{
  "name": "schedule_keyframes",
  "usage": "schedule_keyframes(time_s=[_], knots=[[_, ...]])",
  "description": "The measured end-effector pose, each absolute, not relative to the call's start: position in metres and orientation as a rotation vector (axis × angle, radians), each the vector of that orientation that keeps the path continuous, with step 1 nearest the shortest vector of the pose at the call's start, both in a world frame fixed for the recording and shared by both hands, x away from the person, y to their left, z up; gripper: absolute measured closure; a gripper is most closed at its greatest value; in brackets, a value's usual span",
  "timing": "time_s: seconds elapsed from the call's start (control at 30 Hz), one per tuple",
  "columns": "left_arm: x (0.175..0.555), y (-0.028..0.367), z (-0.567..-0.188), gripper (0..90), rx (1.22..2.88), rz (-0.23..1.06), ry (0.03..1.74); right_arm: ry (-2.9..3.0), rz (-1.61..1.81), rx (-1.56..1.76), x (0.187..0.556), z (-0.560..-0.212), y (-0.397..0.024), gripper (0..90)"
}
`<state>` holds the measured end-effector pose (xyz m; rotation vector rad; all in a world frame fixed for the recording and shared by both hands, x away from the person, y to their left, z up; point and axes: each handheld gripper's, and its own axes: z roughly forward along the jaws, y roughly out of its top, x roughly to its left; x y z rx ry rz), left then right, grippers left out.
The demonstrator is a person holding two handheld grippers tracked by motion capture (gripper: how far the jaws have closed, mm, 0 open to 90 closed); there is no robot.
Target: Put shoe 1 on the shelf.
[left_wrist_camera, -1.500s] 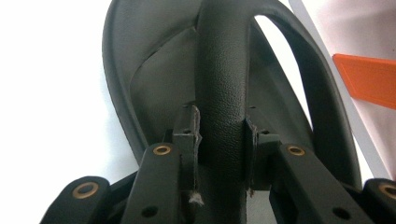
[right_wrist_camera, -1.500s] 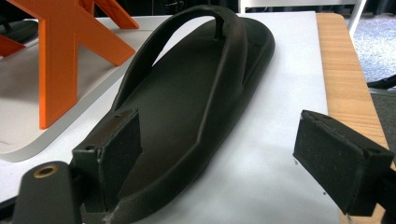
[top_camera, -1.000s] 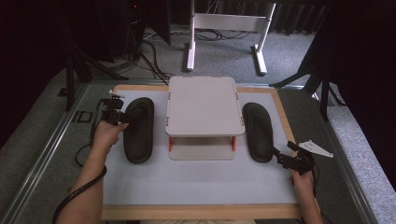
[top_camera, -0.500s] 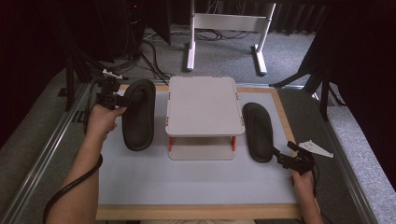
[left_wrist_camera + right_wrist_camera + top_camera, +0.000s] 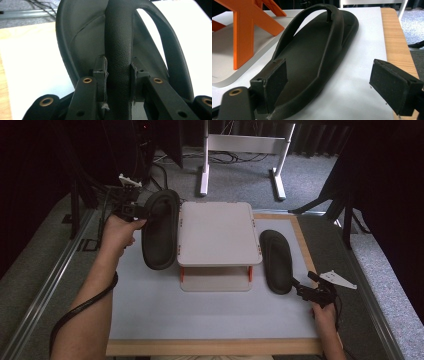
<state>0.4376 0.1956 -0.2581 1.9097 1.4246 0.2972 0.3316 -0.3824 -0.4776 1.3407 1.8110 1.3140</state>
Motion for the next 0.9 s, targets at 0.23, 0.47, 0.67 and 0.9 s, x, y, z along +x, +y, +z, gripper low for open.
schedule_keyframes(time_s=[0.23,0.47,0.67,0.9], knots=[[0.445,0.176,-0.248,71.5,1.926,0.299,1.419,1.808,1.311,1.338,0.331,-0.478,-0.382,13.8],[0.449,0.153,-0.238,71.4,1.952,0.293,1.376,1.809,1.310,1.338,0.331,-0.478,-0.382,13.8],[0.453,0.133,-0.234,71.5,1.958,0.286,1.355,1.810,1.311,1.340,0.331,-0.478,-0.382,13.8],[0.456,0.114,-0.232,71.5,1.957,0.263,1.339,1.808,1.314,1.343,0.332,-0.478,-0.382,13.8]])
